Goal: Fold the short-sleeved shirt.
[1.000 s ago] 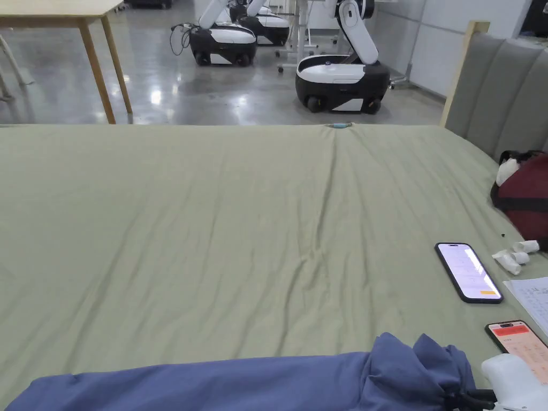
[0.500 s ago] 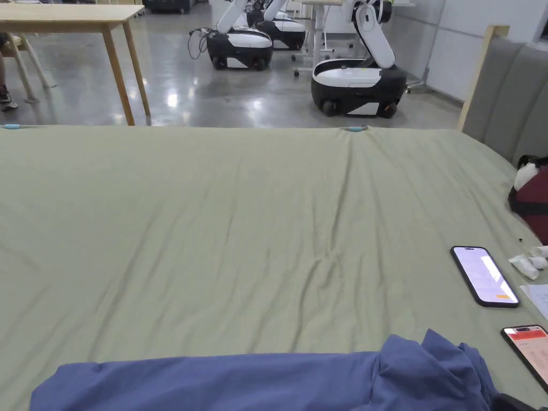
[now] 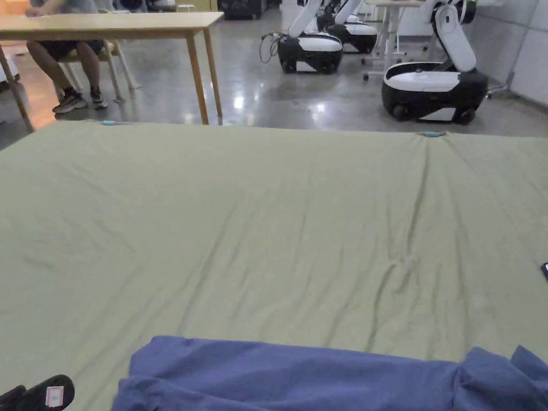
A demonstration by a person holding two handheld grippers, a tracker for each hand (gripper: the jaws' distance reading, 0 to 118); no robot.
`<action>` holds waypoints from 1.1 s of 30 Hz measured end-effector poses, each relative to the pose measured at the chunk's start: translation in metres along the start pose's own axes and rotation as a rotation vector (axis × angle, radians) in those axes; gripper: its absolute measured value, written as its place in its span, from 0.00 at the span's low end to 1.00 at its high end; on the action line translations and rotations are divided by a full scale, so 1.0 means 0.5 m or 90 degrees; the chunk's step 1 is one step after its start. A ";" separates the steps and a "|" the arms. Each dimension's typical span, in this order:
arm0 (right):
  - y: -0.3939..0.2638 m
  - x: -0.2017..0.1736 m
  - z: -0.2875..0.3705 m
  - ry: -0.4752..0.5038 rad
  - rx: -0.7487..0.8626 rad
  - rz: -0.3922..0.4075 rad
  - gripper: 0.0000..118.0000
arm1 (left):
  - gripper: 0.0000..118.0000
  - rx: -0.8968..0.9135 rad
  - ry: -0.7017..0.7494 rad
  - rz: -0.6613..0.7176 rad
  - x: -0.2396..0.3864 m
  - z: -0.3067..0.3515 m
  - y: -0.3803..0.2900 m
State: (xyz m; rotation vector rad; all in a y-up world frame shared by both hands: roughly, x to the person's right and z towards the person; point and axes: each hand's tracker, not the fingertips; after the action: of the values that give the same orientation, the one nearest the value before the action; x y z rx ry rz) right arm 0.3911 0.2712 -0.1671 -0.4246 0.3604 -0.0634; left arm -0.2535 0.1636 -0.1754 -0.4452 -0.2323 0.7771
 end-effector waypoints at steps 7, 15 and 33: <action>0.002 -0.013 -0.009 0.030 -0.002 0.006 0.01 | 0.92 -0.080 -0.060 0.111 -0.103 -0.112 -0.012; 0.004 -0.013 -0.023 0.031 0.000 -0.003 0.01 | 0.89 -0.163 -0.117 0.167 -0.135 -0.237 -0.030; -0.003 0.009 -0.010 0.001 -0.014 -0.019 0.01 | 0.08 -0.120 -0.021 0.092 -0.131 -0.276 -0.038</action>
State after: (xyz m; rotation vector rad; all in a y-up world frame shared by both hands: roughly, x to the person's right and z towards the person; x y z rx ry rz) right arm 0.3935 0.2672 -0.1721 -0.4512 0.3570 -0.0886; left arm -0.2374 0.0630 -0.2910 -0.6320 -0.3083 0.9087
